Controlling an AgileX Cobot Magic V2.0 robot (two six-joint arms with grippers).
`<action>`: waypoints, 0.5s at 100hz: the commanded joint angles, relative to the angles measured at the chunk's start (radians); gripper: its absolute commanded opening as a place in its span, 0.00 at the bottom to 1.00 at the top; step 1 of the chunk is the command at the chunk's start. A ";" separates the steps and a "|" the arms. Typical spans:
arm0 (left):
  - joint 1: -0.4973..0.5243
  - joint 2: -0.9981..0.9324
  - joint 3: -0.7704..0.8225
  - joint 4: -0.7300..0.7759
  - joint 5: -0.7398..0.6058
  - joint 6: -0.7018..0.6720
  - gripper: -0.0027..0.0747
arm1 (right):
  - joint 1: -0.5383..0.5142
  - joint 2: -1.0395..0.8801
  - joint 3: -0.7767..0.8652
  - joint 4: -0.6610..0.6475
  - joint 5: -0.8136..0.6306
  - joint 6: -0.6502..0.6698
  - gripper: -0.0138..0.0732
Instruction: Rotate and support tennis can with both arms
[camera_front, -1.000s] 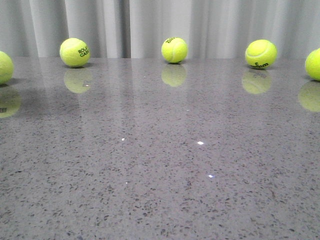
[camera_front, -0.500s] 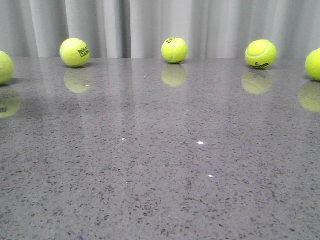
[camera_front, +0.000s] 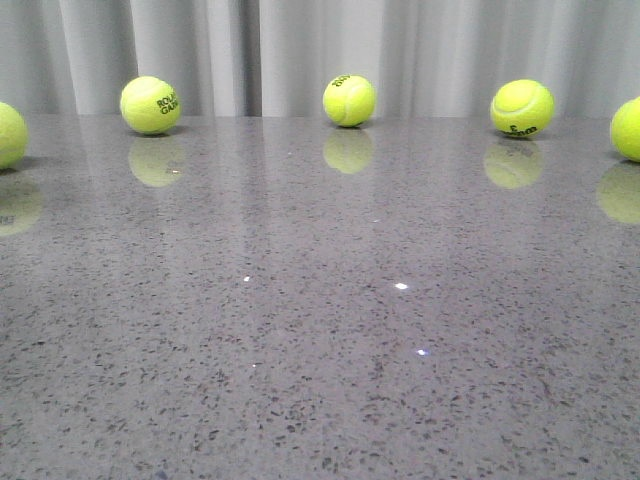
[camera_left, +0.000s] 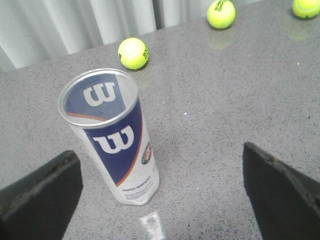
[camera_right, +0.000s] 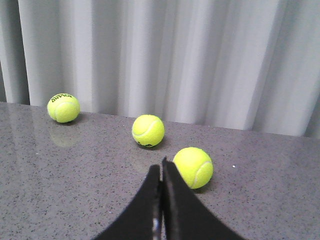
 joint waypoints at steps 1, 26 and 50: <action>-0.003 -0.082 0.094 -0.001 -0.166 -0.032 0.83 | -0.007 0.000 -0.026 -0.001 -0.086 0.000 0.08; -0.003 -0.323 0.437 -0.001 -0.485 -0.045 0.83 | -0.007 0.000 -0.026 -0.001 -0.086 0.000 0.08; -0.003 -0.441 0.611 -0.001 -0.614 -0.045 0.83 | -0.007 0.000 -0.026 -0.001 -0.086 0.000 0.08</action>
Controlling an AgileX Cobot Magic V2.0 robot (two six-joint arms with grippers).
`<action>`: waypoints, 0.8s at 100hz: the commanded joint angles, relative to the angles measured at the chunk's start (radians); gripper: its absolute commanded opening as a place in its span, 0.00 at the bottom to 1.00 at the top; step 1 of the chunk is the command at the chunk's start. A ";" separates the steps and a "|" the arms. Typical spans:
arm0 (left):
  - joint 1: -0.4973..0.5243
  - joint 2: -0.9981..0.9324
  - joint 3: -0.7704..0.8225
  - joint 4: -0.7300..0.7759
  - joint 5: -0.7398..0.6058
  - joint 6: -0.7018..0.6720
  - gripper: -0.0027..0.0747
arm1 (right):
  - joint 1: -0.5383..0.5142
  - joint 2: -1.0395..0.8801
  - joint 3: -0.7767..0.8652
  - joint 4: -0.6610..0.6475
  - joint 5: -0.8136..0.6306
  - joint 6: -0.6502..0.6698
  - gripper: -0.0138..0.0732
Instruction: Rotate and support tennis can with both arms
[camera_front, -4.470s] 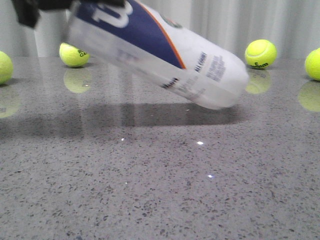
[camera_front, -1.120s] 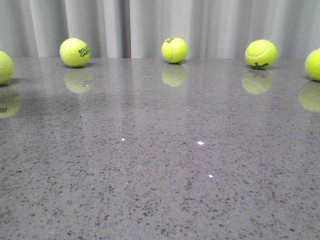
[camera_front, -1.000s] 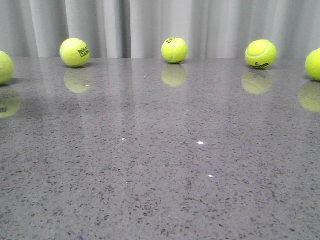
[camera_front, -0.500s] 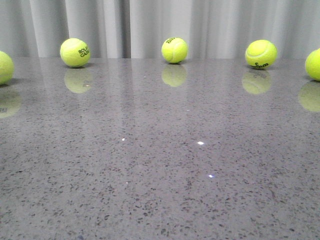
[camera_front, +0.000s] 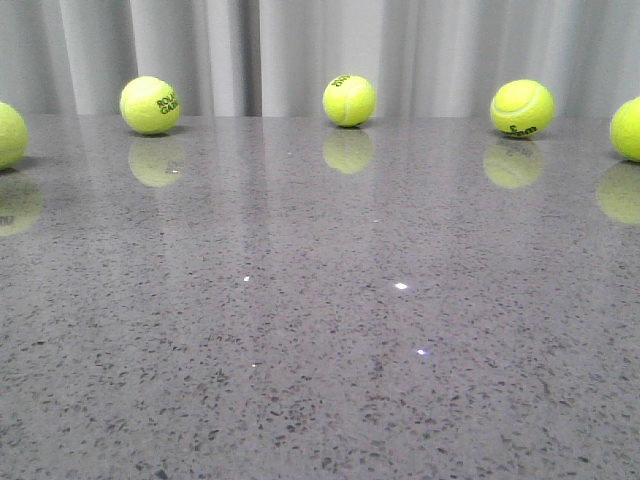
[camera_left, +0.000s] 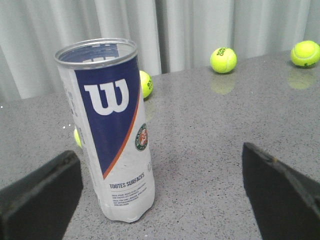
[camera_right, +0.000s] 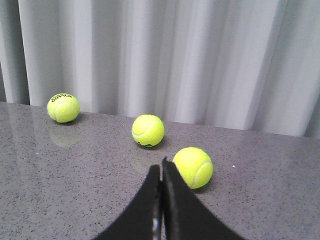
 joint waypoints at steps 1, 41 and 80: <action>-0.003 -0.010 0.001 -0.003 -0.122 -0.013 0.83 | -0.007 0.000 -0.026 -0.001 -0.086 0.000 0.08; -0.003 -0.012 0.004 -0.003 -0.121 -0.013 0.13 | -0.007 0.000 -0.026 -0.001 -0.086 0.000 0.08; -0.003 -0.012 0.004 -0.003 -0.118 -0.013 0.01 | -0.007 0.000 -0.026 -0.001 -0.086 0.000 0.08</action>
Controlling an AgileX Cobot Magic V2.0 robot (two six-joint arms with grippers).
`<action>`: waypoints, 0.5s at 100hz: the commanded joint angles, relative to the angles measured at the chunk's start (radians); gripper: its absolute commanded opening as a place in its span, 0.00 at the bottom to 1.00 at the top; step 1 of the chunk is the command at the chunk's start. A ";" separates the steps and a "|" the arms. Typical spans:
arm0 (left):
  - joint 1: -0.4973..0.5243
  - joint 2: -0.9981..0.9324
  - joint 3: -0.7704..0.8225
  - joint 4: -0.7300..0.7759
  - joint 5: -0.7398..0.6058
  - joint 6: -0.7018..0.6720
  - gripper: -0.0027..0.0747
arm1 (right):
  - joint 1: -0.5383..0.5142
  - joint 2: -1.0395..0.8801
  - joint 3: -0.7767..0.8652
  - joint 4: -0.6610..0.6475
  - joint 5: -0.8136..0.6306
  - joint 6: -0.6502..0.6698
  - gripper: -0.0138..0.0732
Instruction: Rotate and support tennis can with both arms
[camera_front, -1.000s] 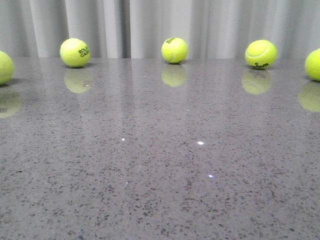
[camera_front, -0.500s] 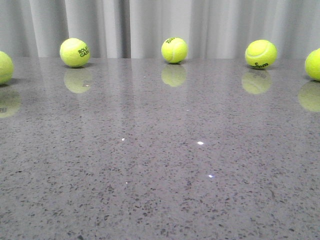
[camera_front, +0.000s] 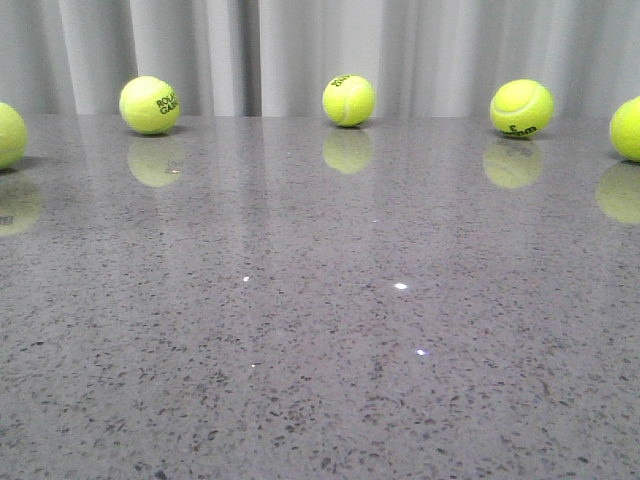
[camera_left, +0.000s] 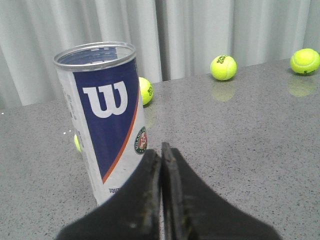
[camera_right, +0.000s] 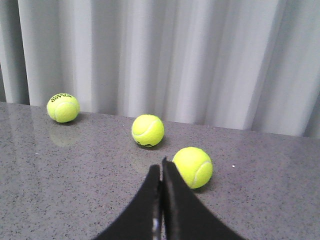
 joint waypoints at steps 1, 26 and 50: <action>-0.003 0.012 -0.025 -0.003 -0.081 -0.013 0.01 | -0.007 0.000 -0.026 -0.001 -0.086 0.000 0.08; -0.003 0.012 -0.025 -0.003 -0.081 -0.013 0.01 | -0.007 0.000 -0.026 -0.001 -0.086 0.000 0.08; -0.003 0.012 -0.025 -0.002 -0.105 -0.013 0.01 | -0.007 0.000 -0.026 -0.001 -0.086 0.000 0.08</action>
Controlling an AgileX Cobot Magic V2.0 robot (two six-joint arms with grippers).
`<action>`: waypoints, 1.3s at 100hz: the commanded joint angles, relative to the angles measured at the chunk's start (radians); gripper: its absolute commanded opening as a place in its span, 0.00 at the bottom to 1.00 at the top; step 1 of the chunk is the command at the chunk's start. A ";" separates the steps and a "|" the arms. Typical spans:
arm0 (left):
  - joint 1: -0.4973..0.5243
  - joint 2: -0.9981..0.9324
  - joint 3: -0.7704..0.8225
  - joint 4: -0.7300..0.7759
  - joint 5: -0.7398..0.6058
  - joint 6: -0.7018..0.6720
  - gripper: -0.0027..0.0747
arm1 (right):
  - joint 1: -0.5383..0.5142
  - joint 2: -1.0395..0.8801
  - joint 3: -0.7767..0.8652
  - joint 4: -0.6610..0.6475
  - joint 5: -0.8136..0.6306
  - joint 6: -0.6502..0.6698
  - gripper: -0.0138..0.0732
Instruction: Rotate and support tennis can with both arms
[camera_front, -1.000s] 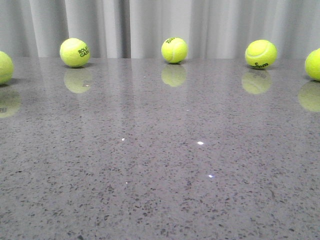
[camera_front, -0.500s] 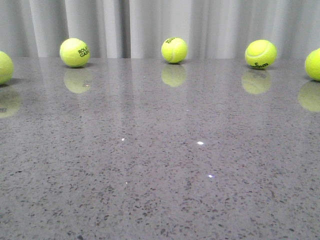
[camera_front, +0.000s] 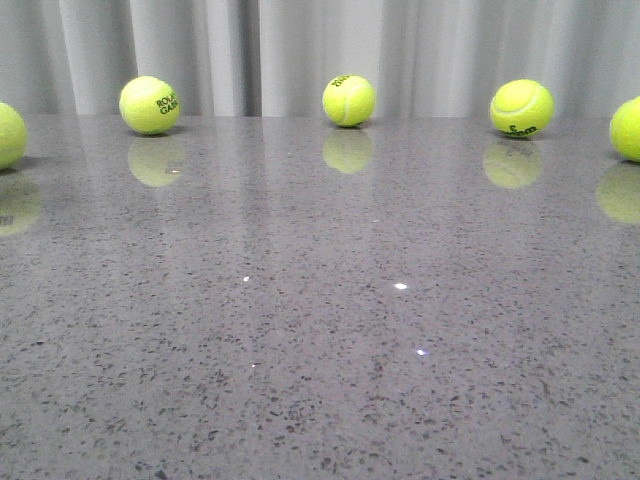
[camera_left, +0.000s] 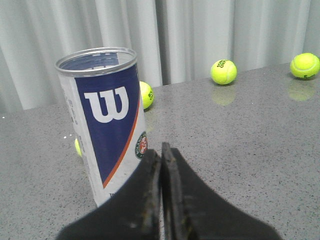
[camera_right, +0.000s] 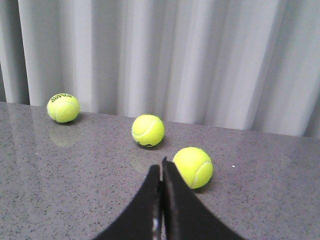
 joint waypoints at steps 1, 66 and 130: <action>-0.003 0.012 -0.025 -0.002 -0.090 -0.011 0.01 | -0.007 0.000 -0.026 -0.001 -0.086 0.000 0.08; 0.192 -0.228 0.259 -0.002 -0.262 -0.011 0.01 | -0.007 0.000 -0.026 -0.001 -0.086 0.000 0.08; 0.236 -0.259 0.514 0.003 -0.502 -0.011 0.01 | -0.007 0.000 -0.026 -0.001 -0.085 0.000 0.08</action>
